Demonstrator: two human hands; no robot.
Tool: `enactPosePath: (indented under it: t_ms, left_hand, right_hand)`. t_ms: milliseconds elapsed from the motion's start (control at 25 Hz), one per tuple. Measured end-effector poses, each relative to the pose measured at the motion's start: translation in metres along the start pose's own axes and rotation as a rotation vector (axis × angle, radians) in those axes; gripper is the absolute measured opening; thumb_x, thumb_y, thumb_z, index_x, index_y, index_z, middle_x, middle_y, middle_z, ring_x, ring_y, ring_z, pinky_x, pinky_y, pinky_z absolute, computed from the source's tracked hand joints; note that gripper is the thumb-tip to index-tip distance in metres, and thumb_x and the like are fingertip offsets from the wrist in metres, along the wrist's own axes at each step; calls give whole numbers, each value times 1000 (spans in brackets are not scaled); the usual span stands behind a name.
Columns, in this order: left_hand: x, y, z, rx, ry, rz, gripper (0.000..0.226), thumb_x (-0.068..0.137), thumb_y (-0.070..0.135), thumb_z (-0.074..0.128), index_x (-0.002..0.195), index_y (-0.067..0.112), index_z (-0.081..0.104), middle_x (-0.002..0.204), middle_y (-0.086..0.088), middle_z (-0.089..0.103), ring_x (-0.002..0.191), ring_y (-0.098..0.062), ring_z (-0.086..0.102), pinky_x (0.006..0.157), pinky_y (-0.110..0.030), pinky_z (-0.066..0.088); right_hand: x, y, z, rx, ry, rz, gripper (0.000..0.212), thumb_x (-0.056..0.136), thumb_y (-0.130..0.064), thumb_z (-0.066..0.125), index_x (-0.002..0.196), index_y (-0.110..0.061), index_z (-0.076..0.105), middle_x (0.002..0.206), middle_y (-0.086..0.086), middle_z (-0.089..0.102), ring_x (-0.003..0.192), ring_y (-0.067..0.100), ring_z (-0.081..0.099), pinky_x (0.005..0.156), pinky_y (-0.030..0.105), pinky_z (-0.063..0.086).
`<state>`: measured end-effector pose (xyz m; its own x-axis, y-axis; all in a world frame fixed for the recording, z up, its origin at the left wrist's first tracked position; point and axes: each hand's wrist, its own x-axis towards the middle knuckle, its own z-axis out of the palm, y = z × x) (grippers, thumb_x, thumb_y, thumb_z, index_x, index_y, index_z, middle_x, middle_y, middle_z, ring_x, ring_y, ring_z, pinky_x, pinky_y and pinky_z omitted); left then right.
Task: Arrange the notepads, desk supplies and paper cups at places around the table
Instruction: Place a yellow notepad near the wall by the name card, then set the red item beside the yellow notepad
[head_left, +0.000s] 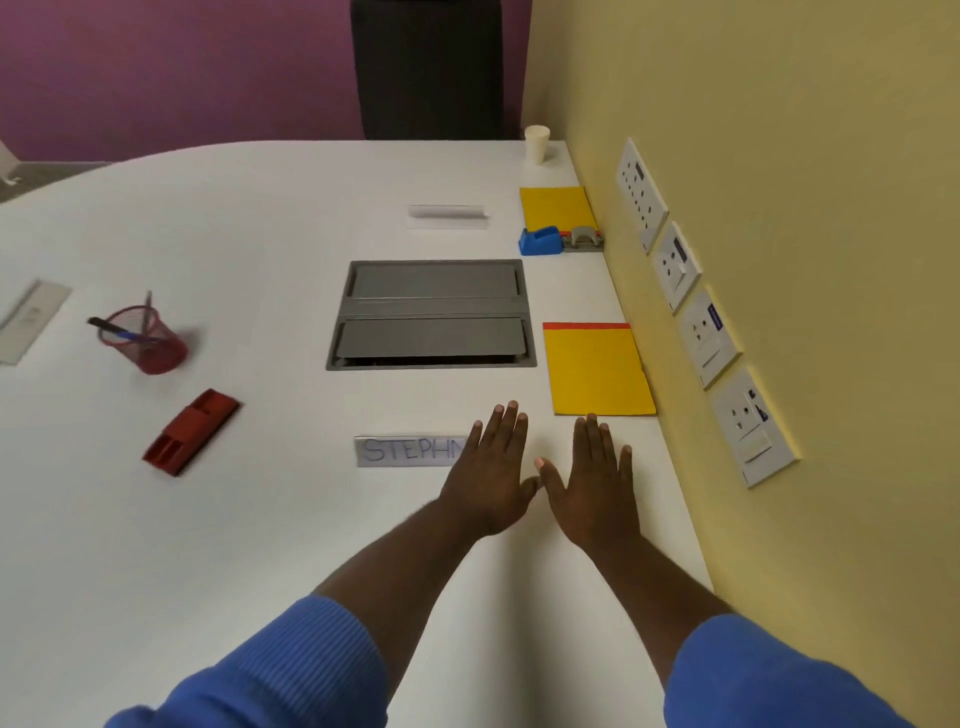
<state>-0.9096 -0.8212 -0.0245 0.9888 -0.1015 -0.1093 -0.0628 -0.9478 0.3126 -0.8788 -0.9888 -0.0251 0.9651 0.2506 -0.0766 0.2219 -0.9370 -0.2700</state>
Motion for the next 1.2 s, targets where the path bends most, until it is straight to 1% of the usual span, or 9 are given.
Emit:
enactPosePath:
  t_ms: [200,320,520,760,840,960,1000,1080,1200]
  left_hand:
    - [-102,-31,-51,20,-1,37,89,103,64,33,162,14,-10,167,-4,-24,156,-22,-21,129,-44,-4]
    - [-159,-56,-82,74,30,64,95,100,68,35,163,12,-10,168,-6,-22,156,-23,-20,128,-44,-5]
    - [-234,-96,-129,130,56,30,98,97,75,26,162,13,-11,167,-5,-23,156,-23,-20,123,-41,-13]
    - [-285,-119,-148,121,82,-45,94,100,71,30,163,13,-10,170,-5,-20,155,-22,-22,123,-41,-12]
    - [-297,-127,-149,110,87,-72,93,101,70,29,163,13,-11,169,-5,-23,155,-22,-22,124,-41,-12]
    - [-308,-144,-143,113,102,-107,93,100,71,25,162,14,-13,166,-4,-27,156,-22,-22,126,-42,-9]
    - [-312,-150,-142,119,100,-110,93,100,71,25,162,14,-13,165,-4,-28,156,-23,-22,127,-42,-8]
    - [-316,-165,-139,111,93,-117,92,100,71,26,161,15,-13,164,-3,-28,155,-23,-22,127,-42,-9]
    - [-310,-196,-136,101,54,-82,90,101,68,28,161,15,-12,164,-3,-29,156,-23,-22,127,-41,-10]
  right_hand:
    - [-98,-78,-15,36,22,29,88,95,-69,20,162,-14,3,170,5,1,157,20,-3,126,46,-3]
    - [-143,-129,-26,65,24,64,93,92,-74,20,162,-15,0,170,4,-2,157,20,-5,125,45,-5]
    - [-194,-199,-43,62,47,31,100,90,-80,20,162,-16,-4,170,3,-5,156,19,-8,124,45,-8]
    - [-212,-245,-45,27,82,-112,104,86,-85,12,162,-17,-5,170,3,-5,156,19,-6,125,47,-6]
    - [-212,-258,-42,35,46,-149,105,86,-86,9,162,-15,-3,170,4,-2,157,19,-4,125,46,-6]
    - [-212,-273,-30,78,75,-195,106,85,-86,12,162,-13,1,170,4,2,157,19,-3,126,46,-5]
    - [-210,-278,-25,92,52,-202,105,86,-85,13,162,-14,-1,170,3,1,157,18,-5,126,45,-7]
    - [-207,-290,-12,89,13,-205,103,87,-85,15,162,-17,-4,170,0,-3,156,16,-9,124,43,-11]
    - [-193,-314,9,96,26,-175,103,87,-85,18,161,-17,-4,170,0,-3,156,16,-10,123,41,-14]
